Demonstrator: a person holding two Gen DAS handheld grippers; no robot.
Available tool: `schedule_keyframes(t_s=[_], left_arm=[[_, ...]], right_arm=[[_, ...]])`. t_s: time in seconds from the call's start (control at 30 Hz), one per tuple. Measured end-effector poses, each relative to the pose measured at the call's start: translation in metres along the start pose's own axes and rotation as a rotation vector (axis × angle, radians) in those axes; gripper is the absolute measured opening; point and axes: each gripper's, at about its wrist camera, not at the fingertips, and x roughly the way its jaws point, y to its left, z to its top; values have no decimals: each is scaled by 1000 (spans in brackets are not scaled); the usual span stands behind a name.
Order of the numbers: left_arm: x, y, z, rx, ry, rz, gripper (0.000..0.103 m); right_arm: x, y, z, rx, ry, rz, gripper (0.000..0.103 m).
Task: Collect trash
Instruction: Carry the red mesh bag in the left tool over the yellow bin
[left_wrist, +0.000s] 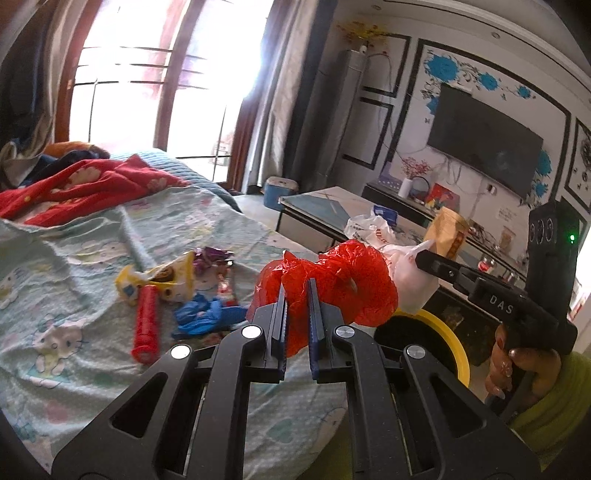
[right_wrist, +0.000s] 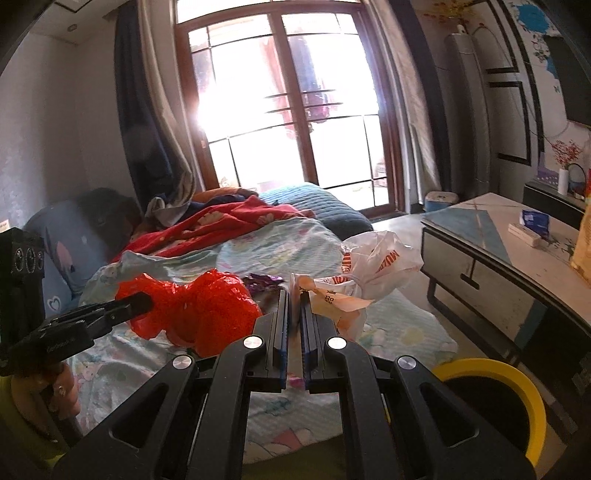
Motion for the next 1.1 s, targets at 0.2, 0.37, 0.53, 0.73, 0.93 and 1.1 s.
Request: schedule_keyframes(t_s=[0.2,0.37,0.53,0.73,0.93,1.1], left_arm=[[11,-20,-2,39,15,-28,5],[21,-34,-6,63,33,-49,5],[31,-45,-10,81,55,-65,5],[42,-61,-16,106,80,-82,5],[54,-78,-24,147,112,-99,5],[68,-91,-30,180,141,-120,5]], right_arm=[[-15,-21,-7,34,2,-39,6],[-27,-36,-12,52,3,-72,6],[-38,-50,-16,72,5,-103,6],[-51,-70,-25,100,13,-141,6],[-58,-86,-33,139,24,-165,6],[-59,-94,-38,165,38,-176,6]])
